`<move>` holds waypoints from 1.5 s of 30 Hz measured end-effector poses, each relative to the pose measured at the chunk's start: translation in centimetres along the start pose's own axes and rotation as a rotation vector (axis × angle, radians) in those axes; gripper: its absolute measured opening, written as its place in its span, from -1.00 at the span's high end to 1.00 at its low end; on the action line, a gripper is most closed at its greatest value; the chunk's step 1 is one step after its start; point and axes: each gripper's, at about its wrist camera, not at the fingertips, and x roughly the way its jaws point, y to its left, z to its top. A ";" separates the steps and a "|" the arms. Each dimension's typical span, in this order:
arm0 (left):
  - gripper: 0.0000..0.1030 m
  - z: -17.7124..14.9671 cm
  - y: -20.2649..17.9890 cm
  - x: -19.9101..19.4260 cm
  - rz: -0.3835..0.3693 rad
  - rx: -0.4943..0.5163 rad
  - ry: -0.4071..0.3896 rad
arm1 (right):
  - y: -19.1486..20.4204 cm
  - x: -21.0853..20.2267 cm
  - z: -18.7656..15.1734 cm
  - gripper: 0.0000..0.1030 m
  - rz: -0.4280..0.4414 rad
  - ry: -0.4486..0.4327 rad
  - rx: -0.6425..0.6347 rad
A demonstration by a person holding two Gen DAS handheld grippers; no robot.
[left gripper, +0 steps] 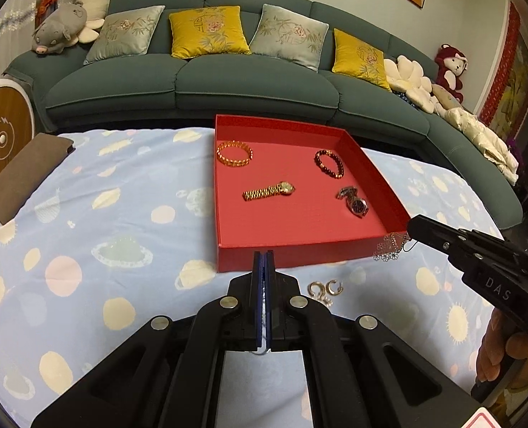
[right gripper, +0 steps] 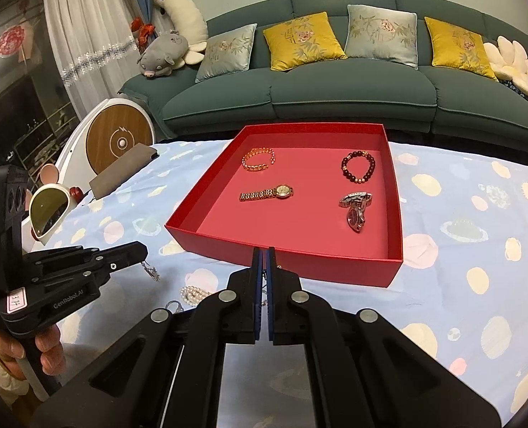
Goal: Organize jewelry
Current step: 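Carry the silver chain over the red box and open the right tool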
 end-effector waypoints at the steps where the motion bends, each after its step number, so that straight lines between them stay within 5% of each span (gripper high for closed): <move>1: 1.00 0.6 -0.1 -0.1 0.005 0.002 -0.015 | 0.0 -0.1 0.3 0.98 -0.002 -0.009 -0.001; 15: 1.00 6.2 -1.4 2.5 0.002 0.003 -0.074 | -0.9 0.0 5.6 0.98 -0.030 -0.118 -0.002; 28: 1.00 6.3 0.6 7.4 0.032 -0.007 0.017 | -3.7 4.8 5.2 0.98 -0.075 -0.014 0.048; 45: 0.98 6.3 1.2 7.6 0.030 -0.035 0.025 | -4.6 6.2 4.2 0.95 -0.105 0.024 0.059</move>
